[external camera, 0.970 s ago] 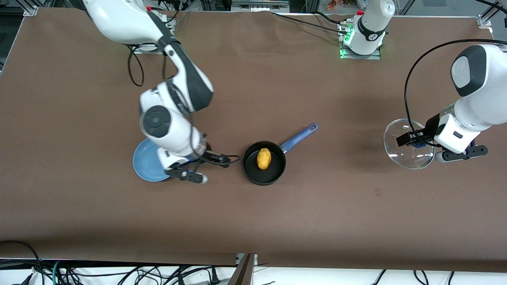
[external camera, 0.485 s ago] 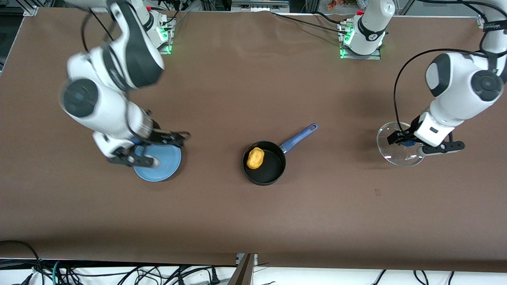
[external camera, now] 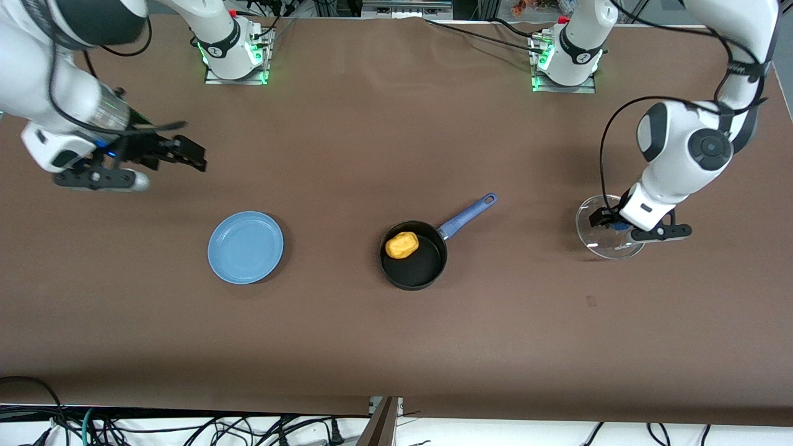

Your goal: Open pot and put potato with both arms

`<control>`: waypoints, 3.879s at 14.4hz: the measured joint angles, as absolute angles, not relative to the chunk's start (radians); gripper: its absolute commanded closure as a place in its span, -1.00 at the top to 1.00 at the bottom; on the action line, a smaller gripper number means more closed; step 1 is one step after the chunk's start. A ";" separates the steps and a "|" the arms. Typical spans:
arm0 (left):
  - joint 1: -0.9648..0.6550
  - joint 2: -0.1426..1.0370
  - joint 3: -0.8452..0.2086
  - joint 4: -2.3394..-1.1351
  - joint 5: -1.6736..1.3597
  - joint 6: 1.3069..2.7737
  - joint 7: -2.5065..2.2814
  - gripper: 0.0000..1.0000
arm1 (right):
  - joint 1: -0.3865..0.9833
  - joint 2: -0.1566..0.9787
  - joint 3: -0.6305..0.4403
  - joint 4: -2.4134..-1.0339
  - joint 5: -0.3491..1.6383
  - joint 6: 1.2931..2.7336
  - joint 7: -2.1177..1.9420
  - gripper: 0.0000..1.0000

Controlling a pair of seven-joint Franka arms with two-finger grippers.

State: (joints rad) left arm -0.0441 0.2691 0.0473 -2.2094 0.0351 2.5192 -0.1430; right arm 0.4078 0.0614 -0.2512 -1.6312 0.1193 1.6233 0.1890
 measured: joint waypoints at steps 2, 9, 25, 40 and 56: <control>-0.044 0.333 0.047 -2.209 0.035 2.587 -0.144 -0.36 | 0.408 0.046 -0.275 -1.633 0.118 1.597 0.156 1.00; -0.044 0.440 0.044 -2.205 0.035 2.711 -0.157 0.16 | 0.393 0.009 -0.258 -1.633 0.062 1.557 0.137 1.00; -0.044 0.405 0.041 -2.145 0.035 2.696 -0.170 0.67 | 0.176 0.017 -0.082 -1.593 0.031 1.562 0.054 1.00; -0.045 0.247 0.038 -1.779 -0.001 2.034 -0.172 0.66 | 0.176 0.057 -0.066 -1.567 -0.022 1.571 0.054 1.00; -0.050 0.165 0.022 -1.501 -0.042 1.590 -0.172 1.00 | 0.176 0.058 -0.066 -1.567 -0.022 1.570 0.054 1.00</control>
